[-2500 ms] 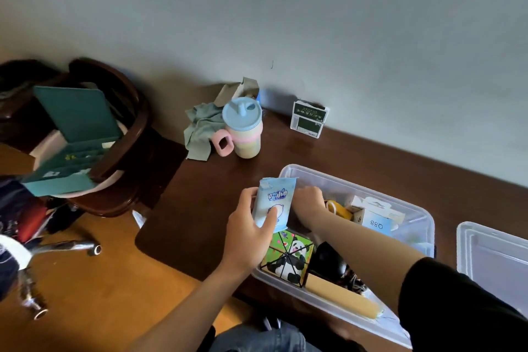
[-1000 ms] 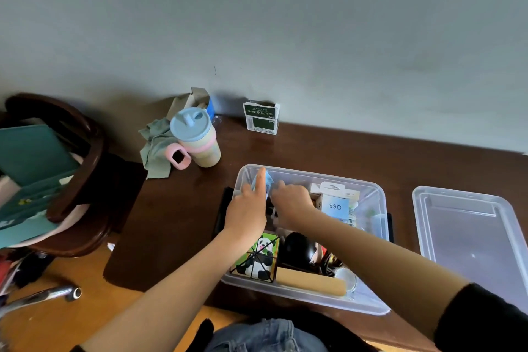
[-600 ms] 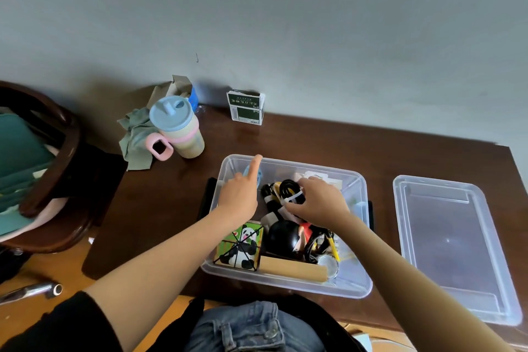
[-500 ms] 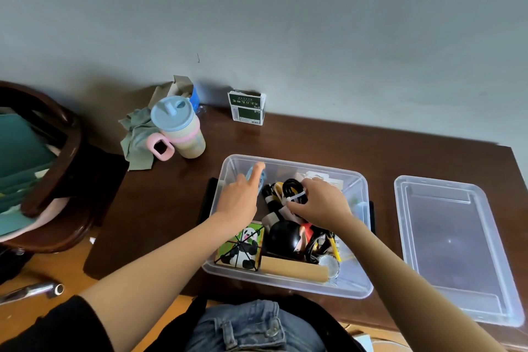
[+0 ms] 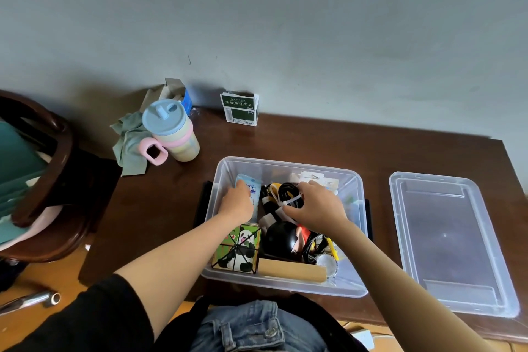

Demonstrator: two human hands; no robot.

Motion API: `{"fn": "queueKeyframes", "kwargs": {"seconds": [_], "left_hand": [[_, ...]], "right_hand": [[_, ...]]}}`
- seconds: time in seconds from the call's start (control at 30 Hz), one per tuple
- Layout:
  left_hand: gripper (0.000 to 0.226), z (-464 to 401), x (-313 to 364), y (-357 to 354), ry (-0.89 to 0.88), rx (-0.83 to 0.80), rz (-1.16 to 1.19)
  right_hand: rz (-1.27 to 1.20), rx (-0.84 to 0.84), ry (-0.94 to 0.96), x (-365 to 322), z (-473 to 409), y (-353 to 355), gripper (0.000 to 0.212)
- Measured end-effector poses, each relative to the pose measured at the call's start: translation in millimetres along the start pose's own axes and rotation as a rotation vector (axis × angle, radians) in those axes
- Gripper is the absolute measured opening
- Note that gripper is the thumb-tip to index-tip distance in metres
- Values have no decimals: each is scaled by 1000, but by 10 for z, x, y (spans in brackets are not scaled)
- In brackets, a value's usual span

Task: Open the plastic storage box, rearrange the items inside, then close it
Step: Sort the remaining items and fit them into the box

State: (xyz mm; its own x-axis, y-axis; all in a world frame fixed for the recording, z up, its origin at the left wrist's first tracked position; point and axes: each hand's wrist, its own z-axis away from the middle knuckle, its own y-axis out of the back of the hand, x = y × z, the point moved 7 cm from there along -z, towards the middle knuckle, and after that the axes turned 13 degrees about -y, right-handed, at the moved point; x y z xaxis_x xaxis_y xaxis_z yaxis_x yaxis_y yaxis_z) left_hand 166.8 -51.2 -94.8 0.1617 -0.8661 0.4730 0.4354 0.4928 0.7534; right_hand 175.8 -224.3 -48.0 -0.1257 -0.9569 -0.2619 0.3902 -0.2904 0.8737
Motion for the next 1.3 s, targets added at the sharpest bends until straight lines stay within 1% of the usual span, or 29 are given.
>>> {"fn": "queueKeyframes", "kwargs": {"seconds": [0.07, 0.17, 0.2, 0.3, 0.33, 0.4, 0.47, 0.5, 0.57, 0.63, 0.73, 0.8, 0.87, 0.97, 1.07, 1.17, 1.3], "left_hand": [[39, -33, -21, -3, 14, -24, 18], [50, -22, -28, -32, 31, -48, -11], [52, -13, -23, -54, 30, -64, -60], [62, 8, 33, -70, 14, -140, -321], [61, -3, 66, -62, -3, -173, -393], [54, -41, 151, -20, -53, -225, -521], [45, -53, 231, 58, -94, -224, -604], [44, -48, 253, 87, -110, -214, -616], [45, -26, 270, 68, -157, -223, -585], [46, 23, 244, -13, -179, -290, -496], [61, 44, 137, -136, -145, -400, -329], [64, 29, 99, -158, -130, -437, -202], [63, 18, 65, -152, -116, -447, -154], [60, 2, 70, -135, -124, -440, -266], [67, -63, 129, -109, -186, -357, -404], [67, -136, 131, -138, -231, -348, -439], [74, -176, 45, -195, -240, -379, -438]], "right_hand": [[10, 8, 0, -9, -3, -3, 43], [11, 6, 5, -12, 2, 2, 44], [8, 5, 5, -11, 6, 3, 45], [-7, 8, 7, -9, 21, 8, 45], [-11, 11, 9, -10, 24, 7, 45], [-11, 17, 7, -6, 27, 11, 46], [-18, 18, 6, -3, 30, 13, 46], [-23, 15, 6, -2, 30, 14, 46], [-31, 10, 4, -3, 35, 16, 46], [-34, 9, 0, -2, 43, 17, 46], [-28, 9, -7, 1, 51, 16, 45], [-27, 6, -10, 1, 53, 18, 45], [-27, 4, -13, 3, 57, 16, 45], [-15, -3, -16, 4, 63, 3, 45], [-11, -16, -19, 5, 66, -8, 45], [-13, -18, -20, 8, 81, 3, 45], [-38, -21, -15, 47, 130, 51, 39]]}}
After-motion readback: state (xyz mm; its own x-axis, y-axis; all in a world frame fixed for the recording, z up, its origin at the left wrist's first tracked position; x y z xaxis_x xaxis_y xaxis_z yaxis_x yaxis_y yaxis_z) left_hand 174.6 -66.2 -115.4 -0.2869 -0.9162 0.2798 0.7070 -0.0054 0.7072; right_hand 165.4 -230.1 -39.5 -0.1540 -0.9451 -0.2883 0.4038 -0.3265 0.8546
